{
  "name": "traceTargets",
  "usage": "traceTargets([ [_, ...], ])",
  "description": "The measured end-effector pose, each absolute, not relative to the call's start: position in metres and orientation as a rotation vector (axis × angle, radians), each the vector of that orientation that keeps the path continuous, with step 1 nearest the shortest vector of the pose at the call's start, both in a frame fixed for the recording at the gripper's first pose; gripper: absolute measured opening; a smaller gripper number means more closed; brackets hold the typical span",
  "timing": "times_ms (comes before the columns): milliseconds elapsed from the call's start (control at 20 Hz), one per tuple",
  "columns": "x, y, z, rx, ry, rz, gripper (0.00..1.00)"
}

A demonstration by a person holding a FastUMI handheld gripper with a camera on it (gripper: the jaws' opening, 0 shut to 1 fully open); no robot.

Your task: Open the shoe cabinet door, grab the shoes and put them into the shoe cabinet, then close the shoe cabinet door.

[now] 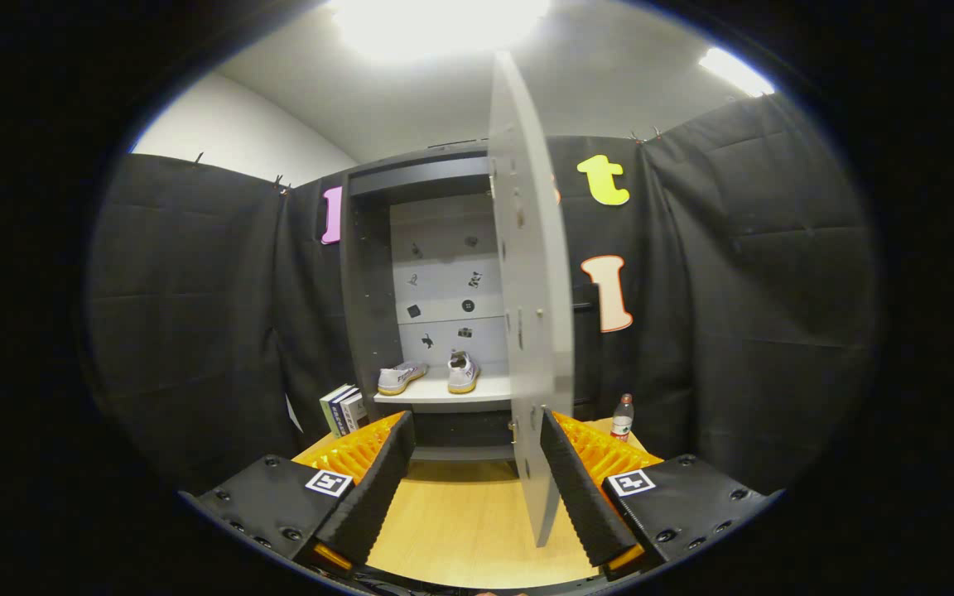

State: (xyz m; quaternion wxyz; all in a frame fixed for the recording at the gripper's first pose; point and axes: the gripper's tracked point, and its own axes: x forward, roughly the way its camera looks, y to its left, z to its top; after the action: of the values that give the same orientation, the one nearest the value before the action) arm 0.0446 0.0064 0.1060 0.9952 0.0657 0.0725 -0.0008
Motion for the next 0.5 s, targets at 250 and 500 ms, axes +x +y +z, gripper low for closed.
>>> traceTargets([
  [250, 0.054, -0.076, 0.097, 0.184, 0.146, -0.06, 0.98],
  [500, 0.092, -0.131, 0.103, 0.199, 0.12, -0.036, 0.98],
])
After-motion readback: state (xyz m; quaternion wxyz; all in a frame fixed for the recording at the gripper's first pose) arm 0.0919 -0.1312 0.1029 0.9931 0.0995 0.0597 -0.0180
